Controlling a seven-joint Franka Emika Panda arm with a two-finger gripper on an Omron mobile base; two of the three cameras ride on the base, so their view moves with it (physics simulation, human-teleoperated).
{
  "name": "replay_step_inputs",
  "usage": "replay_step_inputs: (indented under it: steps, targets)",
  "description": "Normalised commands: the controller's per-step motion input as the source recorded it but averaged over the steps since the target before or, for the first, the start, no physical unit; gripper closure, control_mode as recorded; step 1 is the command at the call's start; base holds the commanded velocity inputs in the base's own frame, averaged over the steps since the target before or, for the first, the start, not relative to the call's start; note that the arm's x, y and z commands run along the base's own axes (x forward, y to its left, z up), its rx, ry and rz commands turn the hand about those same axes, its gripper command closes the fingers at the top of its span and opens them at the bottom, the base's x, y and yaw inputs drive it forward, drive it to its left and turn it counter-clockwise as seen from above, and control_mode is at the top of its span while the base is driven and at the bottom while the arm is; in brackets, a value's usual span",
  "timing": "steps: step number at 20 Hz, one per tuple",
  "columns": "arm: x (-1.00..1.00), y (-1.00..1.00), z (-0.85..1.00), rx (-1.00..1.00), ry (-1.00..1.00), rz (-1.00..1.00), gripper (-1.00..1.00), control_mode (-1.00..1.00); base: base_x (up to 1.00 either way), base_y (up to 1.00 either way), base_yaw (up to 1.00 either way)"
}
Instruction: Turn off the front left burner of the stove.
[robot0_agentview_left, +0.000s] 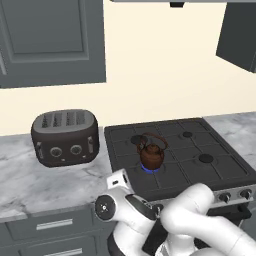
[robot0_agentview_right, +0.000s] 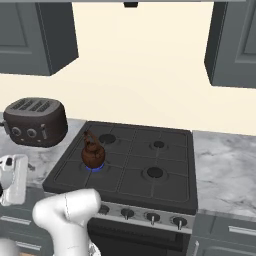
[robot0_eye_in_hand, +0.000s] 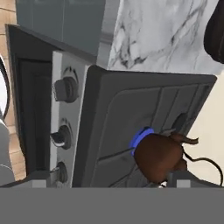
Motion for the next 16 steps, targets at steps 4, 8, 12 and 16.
replay_step_inputs:
  steps: [4, 8, 12, 16]
  targets:
    - [-0.15, 0.0, -0.52, -0.18, 0.0, 0.05, -1.0, -1.0, 0.0, 0.0, 0.0]
    - [-0.27, -0.09, -0.52, -0.13, 0.0, 0.07, -1.0, -1.0, 0.0, 0.0, 0.0]
    - [-0.18, -0.09, -0.56, -0.15, 0.0, 0.08, -1.0, -1.0, 0.0, 0.0, 0.0]
    - [0.0, 0.0, -0.46, -0.18, 0.0, 0.01, -1.0, -1.0, 0.0, 0.0, 0.0]
